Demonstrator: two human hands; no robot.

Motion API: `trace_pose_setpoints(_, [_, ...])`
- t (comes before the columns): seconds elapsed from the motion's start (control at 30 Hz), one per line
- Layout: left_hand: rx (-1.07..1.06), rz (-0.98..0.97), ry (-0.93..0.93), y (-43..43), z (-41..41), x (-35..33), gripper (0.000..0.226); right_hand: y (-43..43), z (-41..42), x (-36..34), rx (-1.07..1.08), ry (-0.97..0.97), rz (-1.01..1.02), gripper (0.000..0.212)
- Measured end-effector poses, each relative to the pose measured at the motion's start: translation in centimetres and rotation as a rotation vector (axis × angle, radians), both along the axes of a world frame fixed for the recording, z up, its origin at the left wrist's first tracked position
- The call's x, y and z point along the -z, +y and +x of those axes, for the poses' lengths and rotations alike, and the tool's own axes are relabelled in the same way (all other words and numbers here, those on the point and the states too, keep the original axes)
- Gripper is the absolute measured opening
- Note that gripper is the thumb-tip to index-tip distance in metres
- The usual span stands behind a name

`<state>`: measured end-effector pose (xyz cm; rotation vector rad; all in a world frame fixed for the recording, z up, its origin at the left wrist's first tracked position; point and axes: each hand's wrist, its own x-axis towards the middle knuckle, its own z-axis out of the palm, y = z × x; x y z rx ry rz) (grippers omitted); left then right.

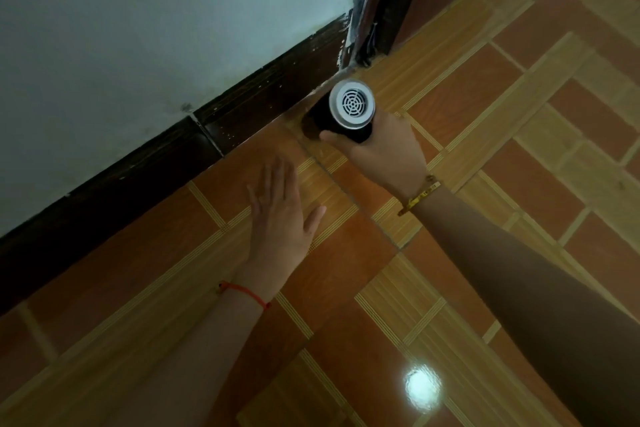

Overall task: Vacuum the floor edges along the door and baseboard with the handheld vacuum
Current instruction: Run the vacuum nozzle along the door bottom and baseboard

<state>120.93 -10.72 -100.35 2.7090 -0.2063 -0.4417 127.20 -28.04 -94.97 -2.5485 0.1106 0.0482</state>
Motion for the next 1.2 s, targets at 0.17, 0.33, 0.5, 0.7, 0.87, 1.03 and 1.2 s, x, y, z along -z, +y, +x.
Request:
trace_pose_setpoints(0.17, [0.031,0.002,0.021,-0.9,-1.6,0.1,0.083,-4.2,-1.6,-0.6,0.175,-0.025,-0.017,0.073])
trace_pose_setpoints(0.33, [0.083,0.025,-0.006,-1.6,-3.4,-0.1,0.087,-5.7,-3.5,-1.4,0.176,0.027,-0.035,0.076])
trace_pose_setpoints(0.5, [0.091,0.053,-0.033,-1.2,-5.3,-0.4,0.091,-4.3,-6.9,-1.9,0.079,0.091,0.057,0.056])
trace_pose_setpoints(0.7, [0.095,0.065,-0.021,-0.1,-8.1,-0.3,0.094,-3.5,-10.7,-1.6,0.021,0.139,0.069,0.054])
trace_pose_setpoints(0.87, [0.13,0.069,0.005,1.1,-10.2,-0.9,0.098,-4.3,-13.2,-2.1,0.204,0.07,0.019,0.064])
trace_pose_setpoints(1.03, [0.15,0.067,0.007,1.6,-12.1,-1.6,0.1,-3.4,-15.7,-2.5,0.206,0.09,0.01,0.063])
trace_pose_setpoints(1.2, [0.162,0.097,0.018,2.0,-13.0,-2.0,0.103,-2.0,-17.9,-2.5,0.078,0.193,0.051,0.057])
